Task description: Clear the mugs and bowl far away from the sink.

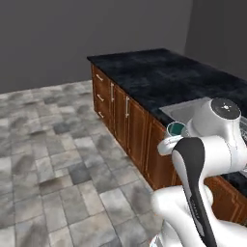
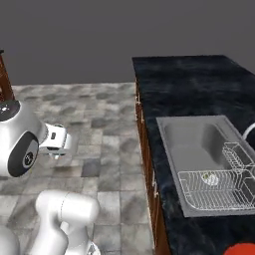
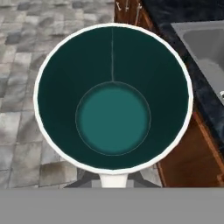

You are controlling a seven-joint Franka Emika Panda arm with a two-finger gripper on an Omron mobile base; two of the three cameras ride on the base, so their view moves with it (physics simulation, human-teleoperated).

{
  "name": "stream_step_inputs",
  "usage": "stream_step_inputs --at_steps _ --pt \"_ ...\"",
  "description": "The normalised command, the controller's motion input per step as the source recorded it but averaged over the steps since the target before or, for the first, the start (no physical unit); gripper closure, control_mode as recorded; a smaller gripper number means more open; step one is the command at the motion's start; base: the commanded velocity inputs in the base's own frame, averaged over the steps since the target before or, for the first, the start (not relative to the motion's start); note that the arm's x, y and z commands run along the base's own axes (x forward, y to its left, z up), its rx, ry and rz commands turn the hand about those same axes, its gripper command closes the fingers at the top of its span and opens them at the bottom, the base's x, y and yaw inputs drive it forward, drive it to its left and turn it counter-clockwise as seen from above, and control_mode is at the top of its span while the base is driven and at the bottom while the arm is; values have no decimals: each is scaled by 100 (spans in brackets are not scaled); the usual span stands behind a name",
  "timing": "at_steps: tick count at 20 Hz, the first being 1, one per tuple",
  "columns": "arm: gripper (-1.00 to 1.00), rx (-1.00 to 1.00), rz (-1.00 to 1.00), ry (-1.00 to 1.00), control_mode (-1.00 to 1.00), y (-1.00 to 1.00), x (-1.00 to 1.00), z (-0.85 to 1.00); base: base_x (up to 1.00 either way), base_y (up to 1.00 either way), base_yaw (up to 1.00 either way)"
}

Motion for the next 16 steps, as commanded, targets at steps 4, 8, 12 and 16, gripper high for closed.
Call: stream_step_inputs --at_steps 4,8,12,16 --pt "100 0 0 0 100 0 0 0 0 0 100" --pt "100 0 0 0 100 0 0 0 0 0 100" --pt "100 0 0 0 100 0 0 0 0 0 100" --pt "100 0 0 0 100 0 0 0 0 0 100"
